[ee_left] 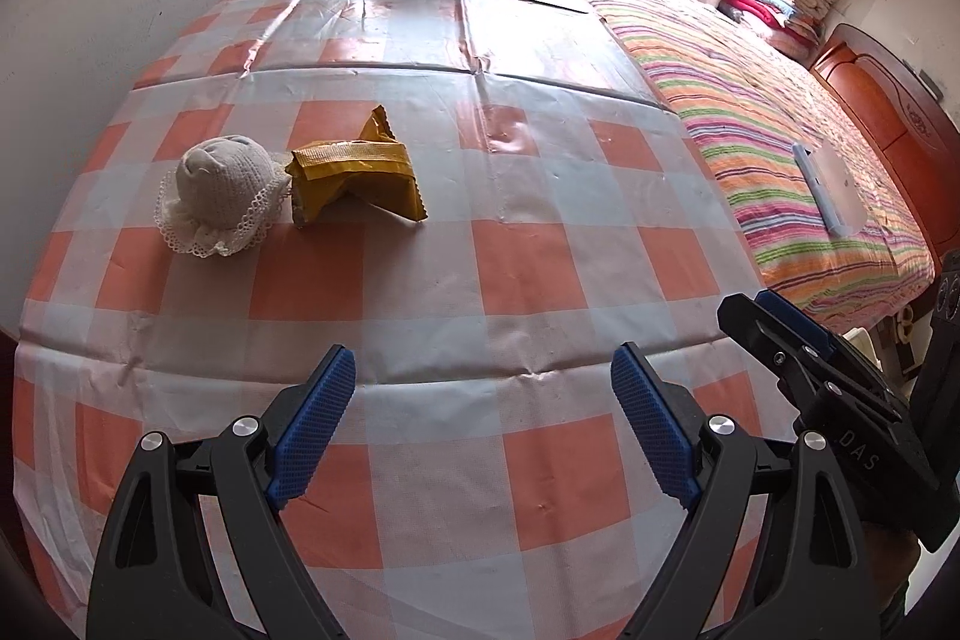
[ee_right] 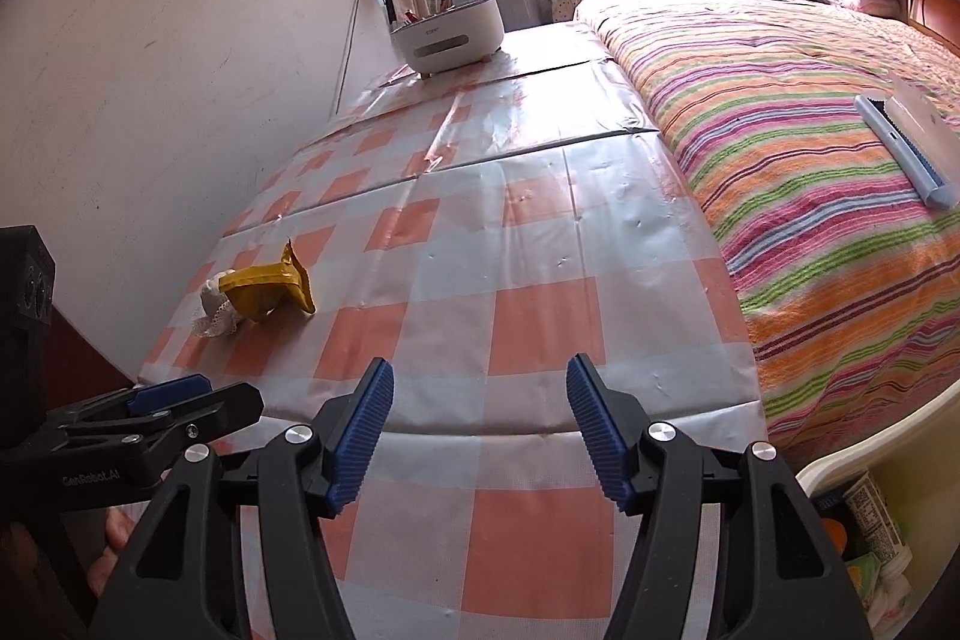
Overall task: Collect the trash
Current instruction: 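Move both tools back over the table toward the hat and wrapper, then grasp the white knit hat with the left gripper while the right grasps the yellow wrapper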
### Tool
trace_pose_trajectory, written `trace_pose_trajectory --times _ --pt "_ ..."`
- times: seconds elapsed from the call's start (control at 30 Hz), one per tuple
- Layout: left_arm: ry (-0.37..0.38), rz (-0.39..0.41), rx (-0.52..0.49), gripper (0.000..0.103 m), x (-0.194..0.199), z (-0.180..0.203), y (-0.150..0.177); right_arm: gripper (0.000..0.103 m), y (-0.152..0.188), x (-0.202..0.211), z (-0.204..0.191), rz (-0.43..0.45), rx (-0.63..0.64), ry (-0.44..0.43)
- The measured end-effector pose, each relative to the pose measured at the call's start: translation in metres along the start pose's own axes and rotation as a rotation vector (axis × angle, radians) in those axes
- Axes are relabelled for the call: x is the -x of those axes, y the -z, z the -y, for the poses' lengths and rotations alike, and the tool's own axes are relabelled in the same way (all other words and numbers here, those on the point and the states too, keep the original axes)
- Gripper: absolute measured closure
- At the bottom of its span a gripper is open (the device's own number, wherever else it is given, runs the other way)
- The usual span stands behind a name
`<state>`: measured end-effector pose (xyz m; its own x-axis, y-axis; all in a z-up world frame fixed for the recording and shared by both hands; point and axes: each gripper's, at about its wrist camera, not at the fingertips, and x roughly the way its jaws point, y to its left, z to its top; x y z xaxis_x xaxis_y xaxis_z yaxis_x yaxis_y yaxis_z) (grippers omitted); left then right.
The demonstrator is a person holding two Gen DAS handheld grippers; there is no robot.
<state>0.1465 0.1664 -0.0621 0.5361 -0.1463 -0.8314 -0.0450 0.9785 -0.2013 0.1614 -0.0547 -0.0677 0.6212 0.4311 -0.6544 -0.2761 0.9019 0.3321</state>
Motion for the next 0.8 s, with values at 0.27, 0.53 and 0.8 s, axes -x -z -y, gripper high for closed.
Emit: trace_pose_trajectory --times 0.27,0.53,0.8 --pt "-0.076 0.045 0.062 0.017 0.012 -0.039 -0.010 0.044 -0.010 -0.020 -0.024 -0.017 0.062 -0.029" --pt "-0.113 0.083 0.203 0.017 0.021 -0.095 -0.025 0.044 -0.019 -0.043 -0.054 -0.045 0.145 -0.084" --pt "-0.091 0.117 0.284 0.017 0.025 -0.121 -0.041 0.044 -0.029 -0.074 -0.089 -0.089 0.263 -0.144"
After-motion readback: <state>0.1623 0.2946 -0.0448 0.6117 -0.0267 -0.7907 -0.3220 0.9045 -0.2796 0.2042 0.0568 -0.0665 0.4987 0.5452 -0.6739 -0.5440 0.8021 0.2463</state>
